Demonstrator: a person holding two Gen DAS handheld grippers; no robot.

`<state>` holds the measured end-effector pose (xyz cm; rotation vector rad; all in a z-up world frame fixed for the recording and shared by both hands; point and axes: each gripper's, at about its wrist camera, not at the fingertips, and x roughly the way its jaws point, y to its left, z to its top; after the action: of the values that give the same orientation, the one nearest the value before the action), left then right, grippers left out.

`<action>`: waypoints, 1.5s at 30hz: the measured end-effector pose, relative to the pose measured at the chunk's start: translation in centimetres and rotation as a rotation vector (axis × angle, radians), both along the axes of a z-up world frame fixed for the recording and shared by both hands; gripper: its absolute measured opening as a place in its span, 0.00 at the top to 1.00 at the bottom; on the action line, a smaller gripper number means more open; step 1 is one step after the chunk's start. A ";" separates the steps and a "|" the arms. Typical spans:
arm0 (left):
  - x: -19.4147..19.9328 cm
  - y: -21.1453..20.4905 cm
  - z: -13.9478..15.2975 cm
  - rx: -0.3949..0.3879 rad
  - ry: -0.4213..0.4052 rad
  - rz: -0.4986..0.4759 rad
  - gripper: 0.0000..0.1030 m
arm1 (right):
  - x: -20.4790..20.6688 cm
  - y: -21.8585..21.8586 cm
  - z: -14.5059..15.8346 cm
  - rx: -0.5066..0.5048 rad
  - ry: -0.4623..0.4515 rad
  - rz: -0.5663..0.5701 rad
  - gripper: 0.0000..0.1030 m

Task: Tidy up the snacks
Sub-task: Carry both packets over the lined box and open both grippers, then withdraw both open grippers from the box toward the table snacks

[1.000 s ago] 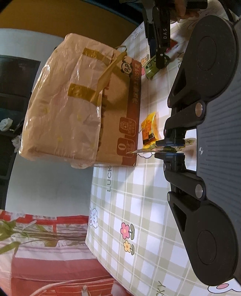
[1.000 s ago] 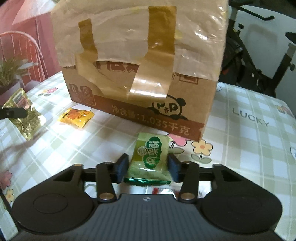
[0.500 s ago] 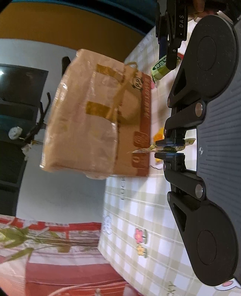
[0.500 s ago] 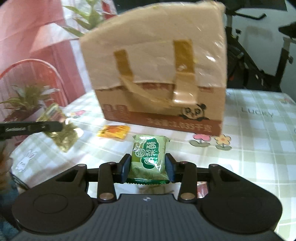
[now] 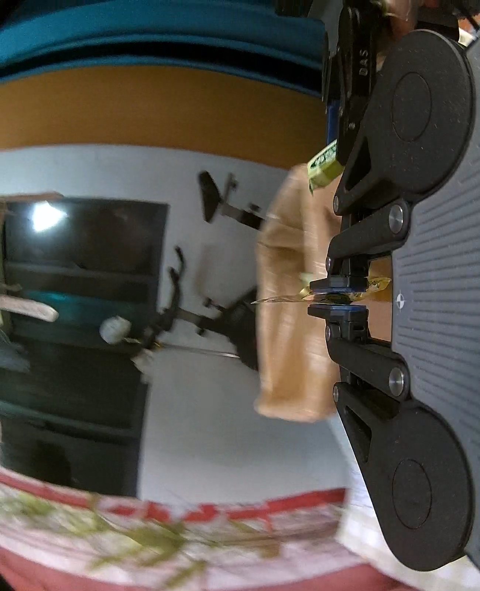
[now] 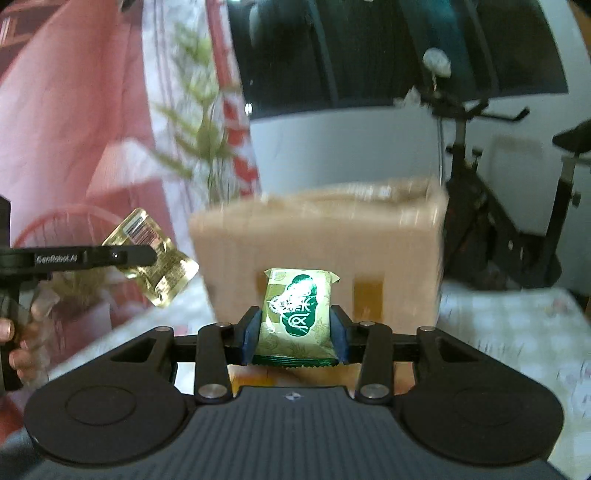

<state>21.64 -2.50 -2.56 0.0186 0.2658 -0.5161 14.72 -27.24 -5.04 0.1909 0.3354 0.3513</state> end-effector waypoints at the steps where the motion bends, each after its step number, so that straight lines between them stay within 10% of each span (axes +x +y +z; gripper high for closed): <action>1: 0.7 -0.6 0.7 0.002 -0.016 -0.008 0.93 | 0.5 -0.3 0.9 0.007 -0.015 -0.006 0.59; 8: 6.7 -5.1 3.1 0.008 -0.021 -0.002 0.93 | 6.2 -2.1 4.9 -0.009 -0.066 -0.089 0.59; 16: 12.6 -7.4 0.2 0.092 0.070 0.081 0.90 | 11.1 -3.2 2.9 -0.036 0.038 -0.170 0.59; 20: 13.5 -6.9 -1.1 0.114 0.093 0.096 0.32 | 11.2 -3.5 1.9 -0.025 0.062 -0.188 0.57; 45: 4.1 3.1 -2.7 0.063 0.152 0.208 0.29 | 2.9 -1.0 2.0 -0.069 0.023 -0.181 0.53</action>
<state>25.76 0.58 -5.22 0.0130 0.4280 -0.3024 17.59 -28.28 -3.03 0.1565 0.3500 0.1590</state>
